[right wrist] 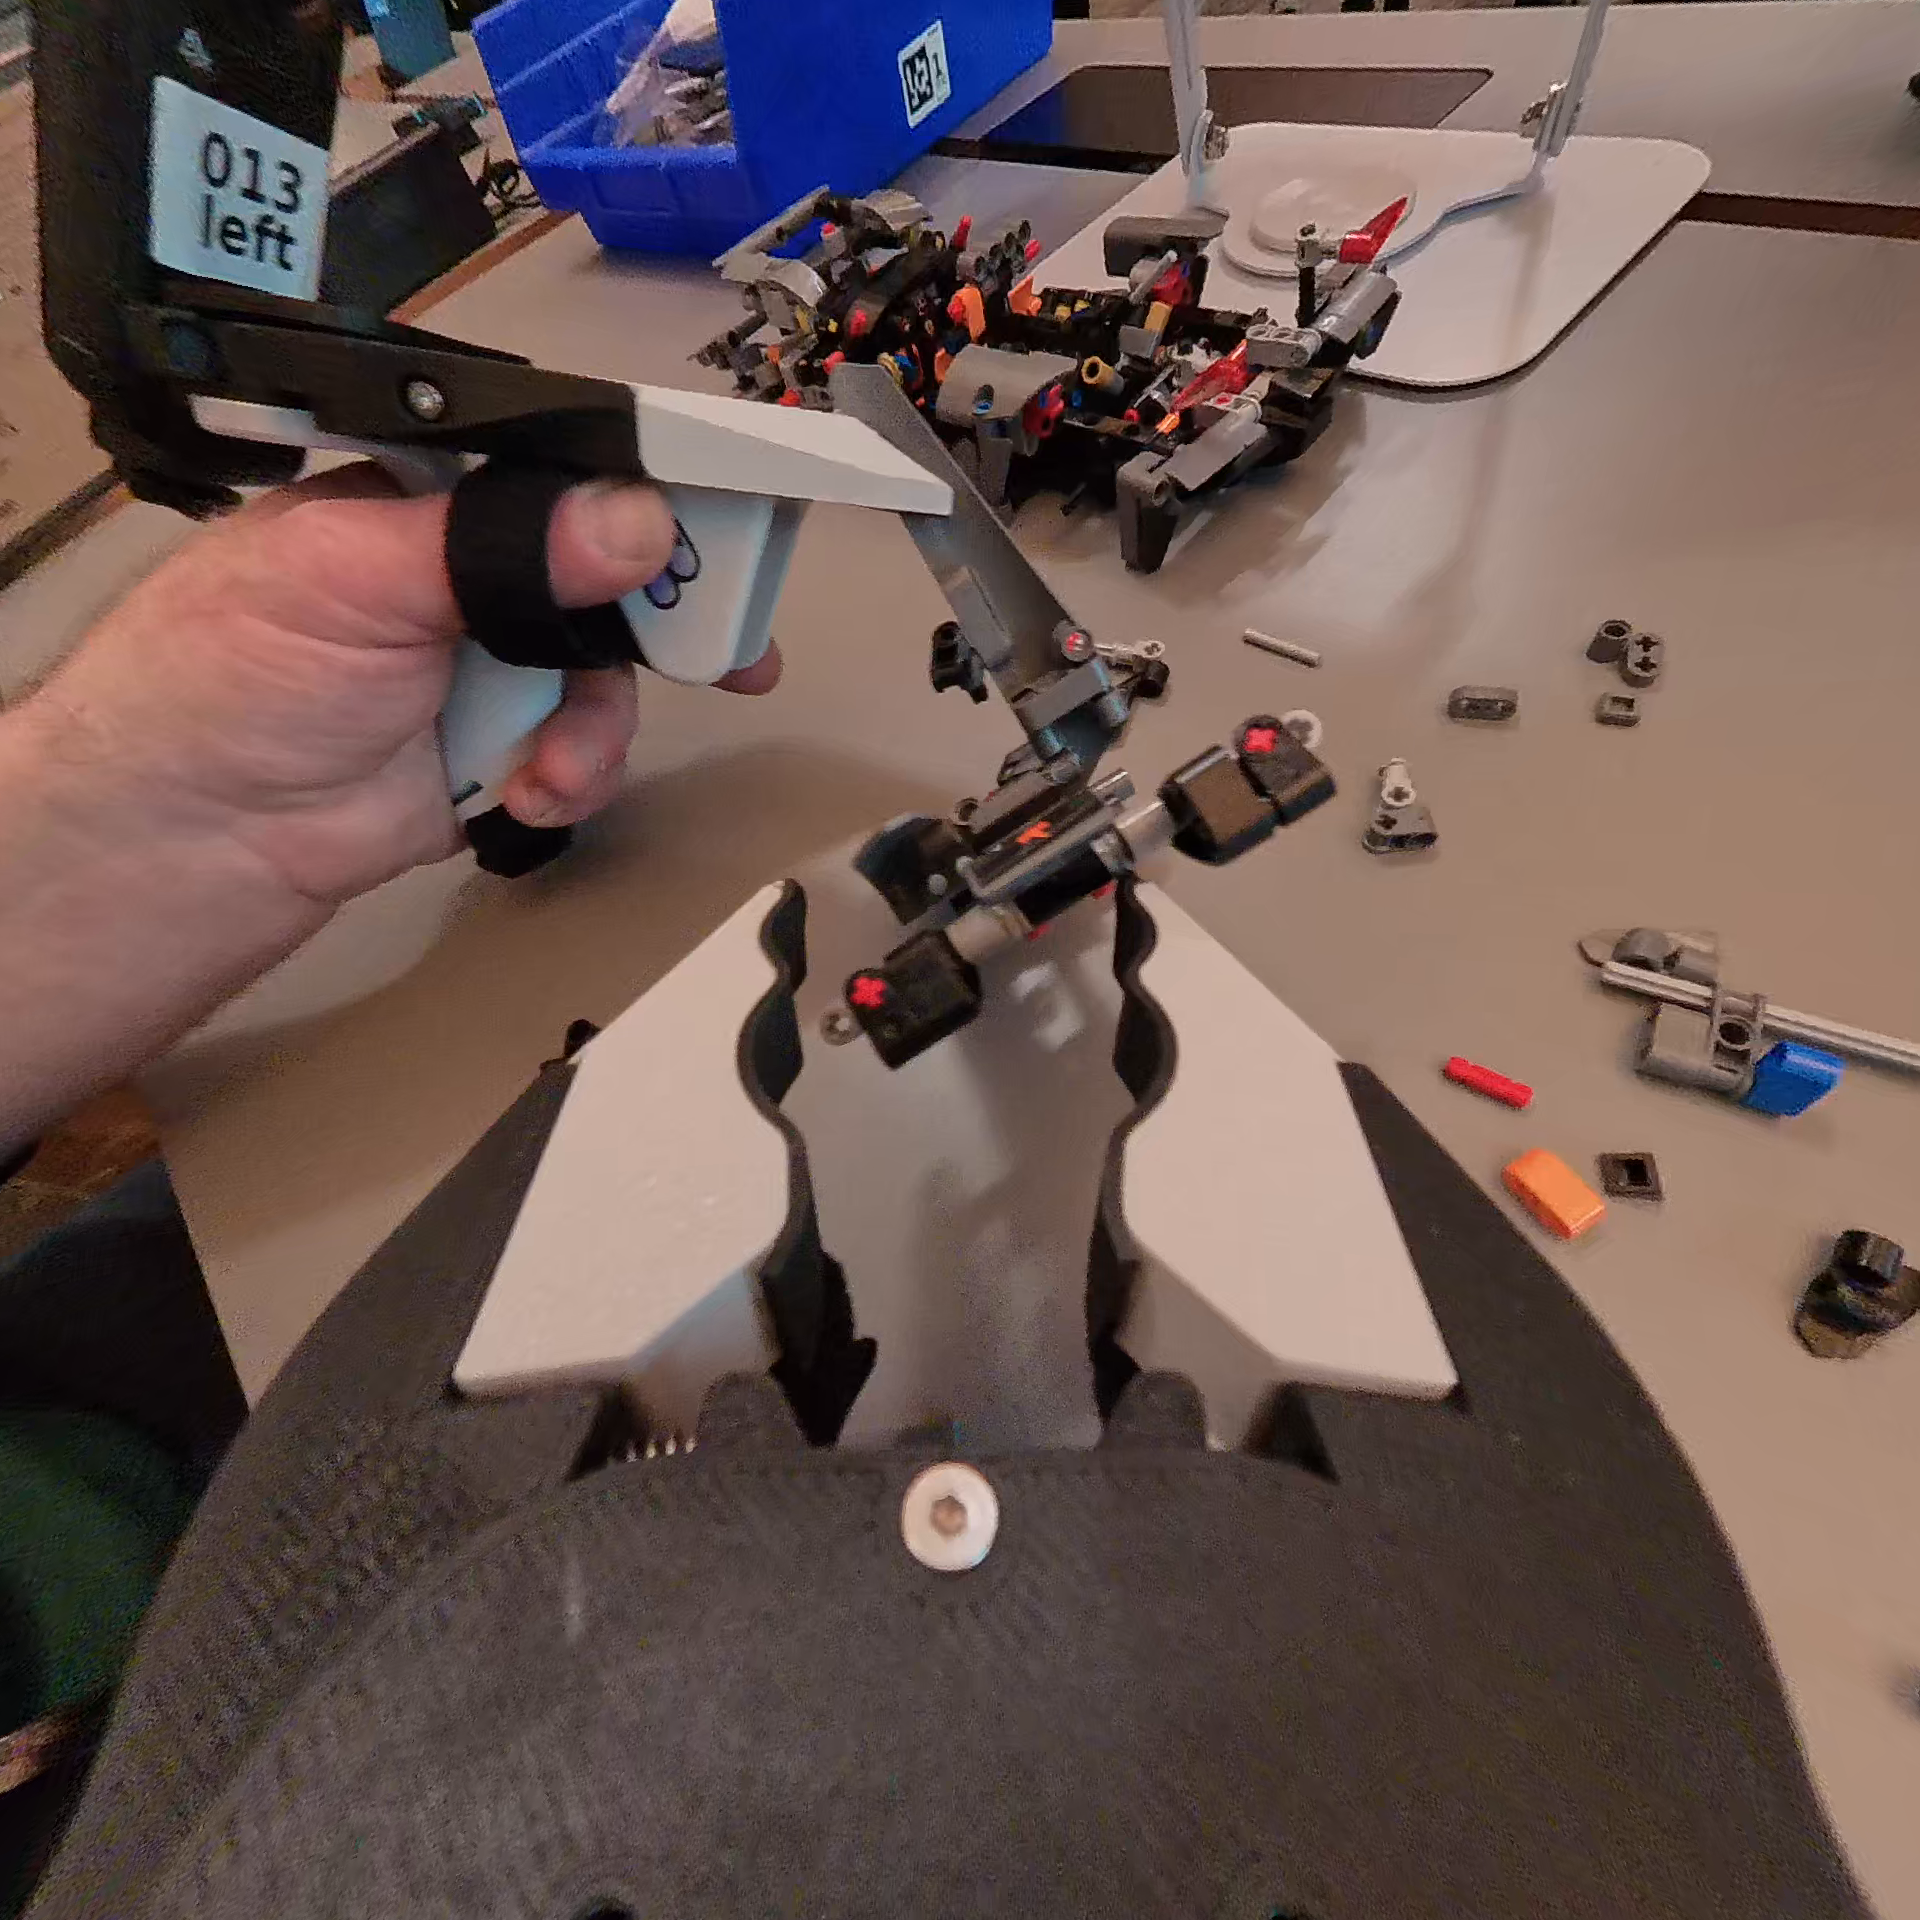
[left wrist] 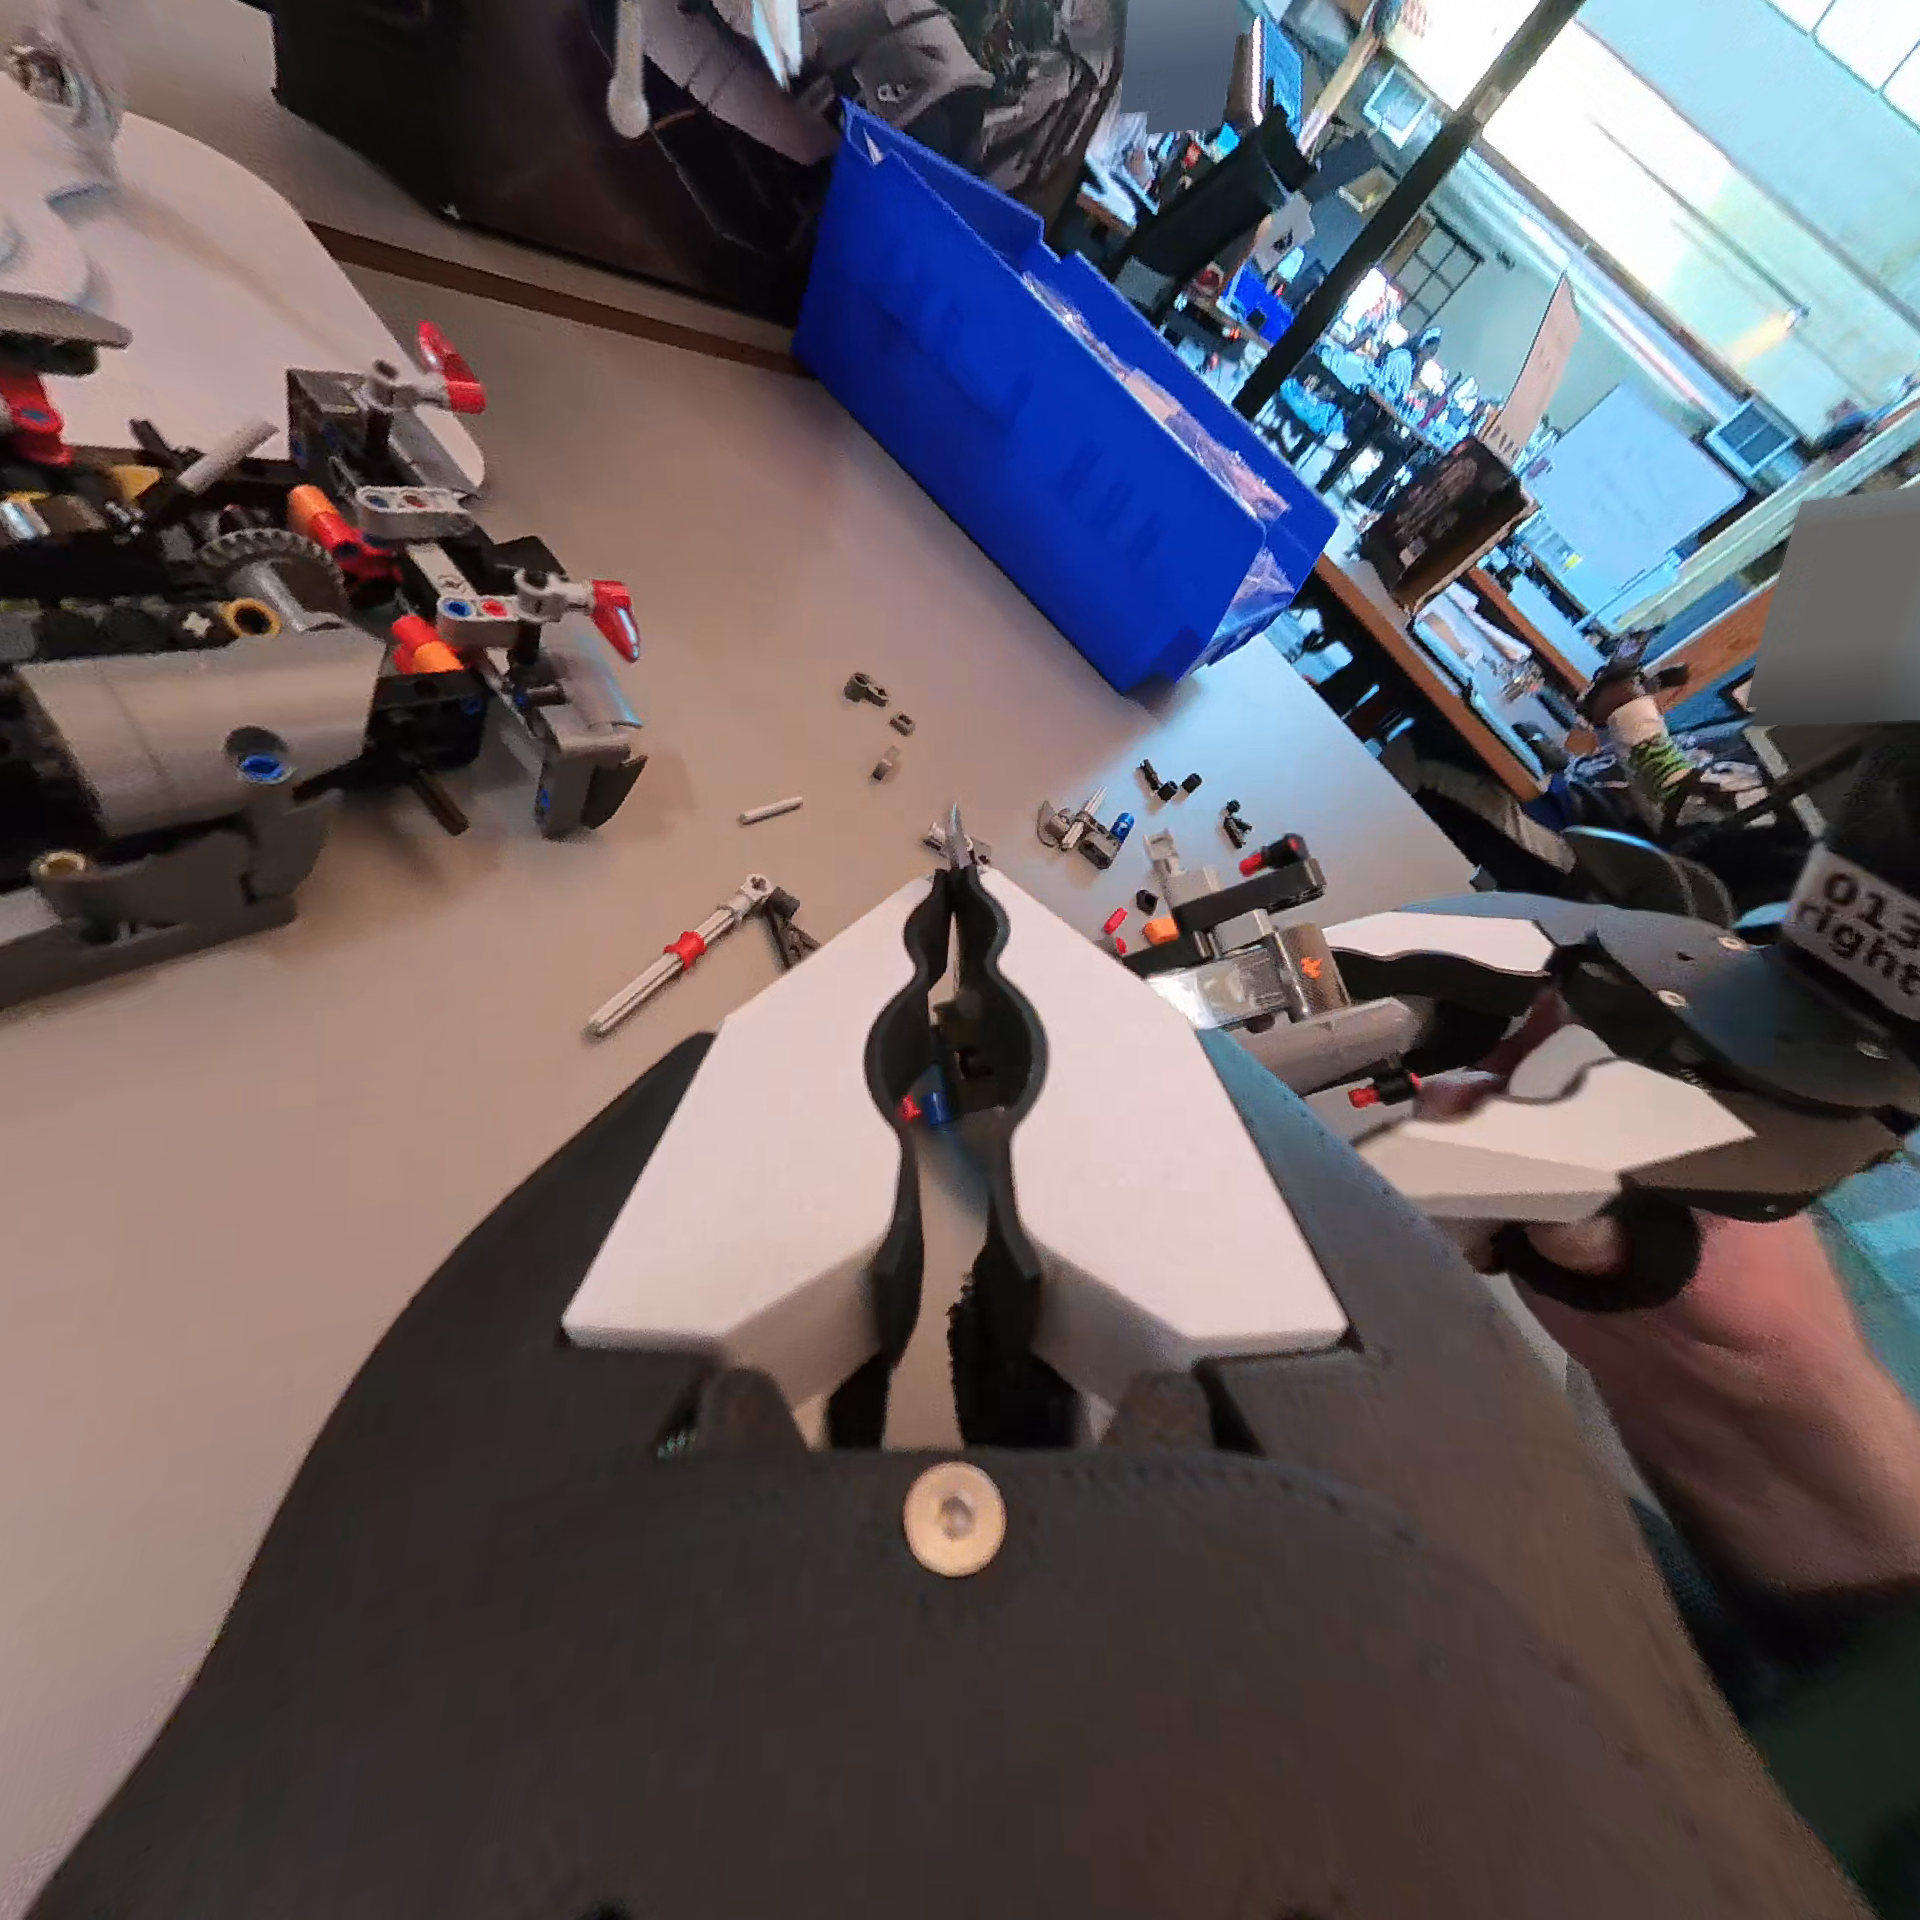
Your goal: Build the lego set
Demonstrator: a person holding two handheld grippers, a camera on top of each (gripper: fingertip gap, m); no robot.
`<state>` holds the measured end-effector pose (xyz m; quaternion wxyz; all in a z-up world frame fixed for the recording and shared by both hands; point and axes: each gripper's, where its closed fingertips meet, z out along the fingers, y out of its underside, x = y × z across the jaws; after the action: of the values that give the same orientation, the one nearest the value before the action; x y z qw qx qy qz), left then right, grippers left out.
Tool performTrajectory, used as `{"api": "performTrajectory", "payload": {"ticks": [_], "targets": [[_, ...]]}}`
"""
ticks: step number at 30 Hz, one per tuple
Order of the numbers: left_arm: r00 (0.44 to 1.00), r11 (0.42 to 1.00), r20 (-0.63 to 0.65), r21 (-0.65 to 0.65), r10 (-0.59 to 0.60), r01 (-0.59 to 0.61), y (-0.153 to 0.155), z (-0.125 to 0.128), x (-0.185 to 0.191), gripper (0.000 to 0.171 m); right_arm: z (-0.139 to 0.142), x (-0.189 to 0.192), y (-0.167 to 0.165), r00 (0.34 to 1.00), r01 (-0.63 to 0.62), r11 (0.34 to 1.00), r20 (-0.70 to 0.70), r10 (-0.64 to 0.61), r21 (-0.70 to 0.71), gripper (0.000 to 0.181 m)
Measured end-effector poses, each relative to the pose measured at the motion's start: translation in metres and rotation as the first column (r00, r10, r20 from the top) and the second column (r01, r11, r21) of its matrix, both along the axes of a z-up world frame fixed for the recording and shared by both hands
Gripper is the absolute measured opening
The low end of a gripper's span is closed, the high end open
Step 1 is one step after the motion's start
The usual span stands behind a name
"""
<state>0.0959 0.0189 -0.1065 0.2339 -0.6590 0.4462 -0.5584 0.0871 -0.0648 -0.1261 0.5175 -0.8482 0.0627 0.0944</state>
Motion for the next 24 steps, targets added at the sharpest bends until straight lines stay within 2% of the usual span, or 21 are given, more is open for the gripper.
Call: {"api": "performTrajectory", "payload": {"ticks": [9, 24], "targets": [[0.999, 0.997, 0.027, -0.075, 0.02, -0.018, 0.004, -0.001, -0.015, 0.001, 0.0, 0.008, 0.004, 0.997, -0.055, 0.998, 0.05, 0.057, -0.032, 0.033], [1.0, 0.989, 0.006, -0.148, 0.014, -0.013, -0.004, -0.014, -0.04, 0.005, 0.011, 0.017, 0.015, 0.97, -0.24, 0.97, 0.038, 0.241, -0.046, 0.022]]}}
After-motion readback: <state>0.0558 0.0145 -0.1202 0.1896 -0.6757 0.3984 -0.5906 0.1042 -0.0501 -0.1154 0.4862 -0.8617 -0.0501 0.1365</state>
